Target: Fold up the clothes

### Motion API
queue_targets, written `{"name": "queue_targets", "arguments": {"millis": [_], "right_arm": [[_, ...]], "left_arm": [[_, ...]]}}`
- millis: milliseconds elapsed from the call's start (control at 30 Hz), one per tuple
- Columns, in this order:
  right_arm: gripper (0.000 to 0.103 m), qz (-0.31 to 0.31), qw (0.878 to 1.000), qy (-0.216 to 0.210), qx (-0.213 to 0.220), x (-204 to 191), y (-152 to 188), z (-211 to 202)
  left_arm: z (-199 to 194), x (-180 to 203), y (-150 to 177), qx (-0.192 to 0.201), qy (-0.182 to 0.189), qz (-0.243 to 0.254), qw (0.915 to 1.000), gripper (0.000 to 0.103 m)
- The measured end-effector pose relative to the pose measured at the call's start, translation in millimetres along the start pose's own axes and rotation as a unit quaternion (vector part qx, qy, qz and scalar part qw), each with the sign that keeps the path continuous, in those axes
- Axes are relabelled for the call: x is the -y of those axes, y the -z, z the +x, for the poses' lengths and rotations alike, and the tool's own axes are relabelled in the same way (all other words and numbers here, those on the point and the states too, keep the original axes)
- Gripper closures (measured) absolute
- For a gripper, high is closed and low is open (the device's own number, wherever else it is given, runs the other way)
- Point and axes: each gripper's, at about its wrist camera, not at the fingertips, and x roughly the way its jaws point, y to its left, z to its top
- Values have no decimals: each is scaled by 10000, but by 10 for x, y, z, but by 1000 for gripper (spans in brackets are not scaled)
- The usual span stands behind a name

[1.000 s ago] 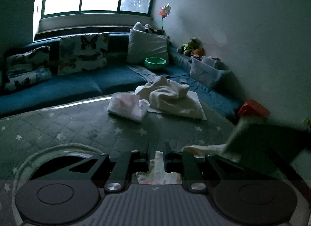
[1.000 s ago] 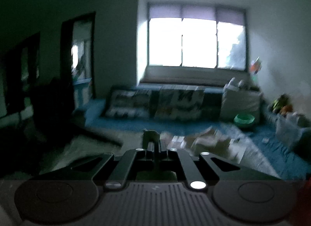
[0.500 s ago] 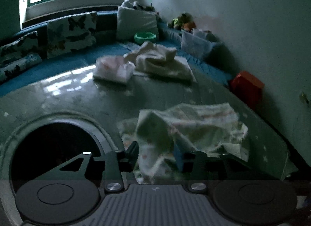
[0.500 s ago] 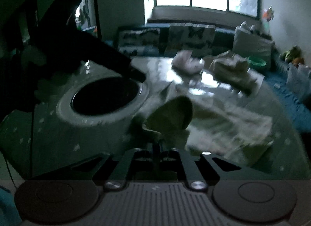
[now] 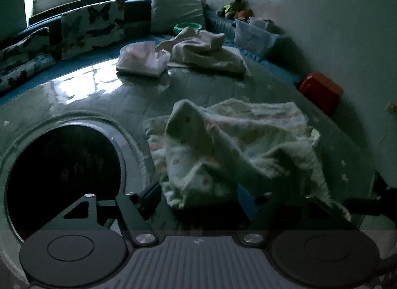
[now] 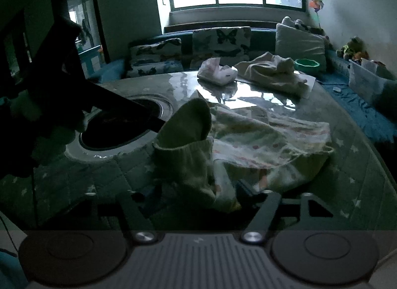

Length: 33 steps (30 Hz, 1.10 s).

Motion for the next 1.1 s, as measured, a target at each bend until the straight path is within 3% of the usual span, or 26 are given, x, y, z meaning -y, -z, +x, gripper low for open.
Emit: {"name": "queue_targets", "arguments": {"millis": [233,367,1100], "right_arm": [[7,-10,10000,72,-9,-55,61,50],[0,18,9999,130,-26,-77,89,70],[0,206,9994,156,-228,-69,187,213]], "left_arm": [[-44,43,105,-77,-87,50,9999,23],[-73,82,144,-93,-136,137,9998,20],[-93,159,266,-217,-255,294,9990,8]]}}
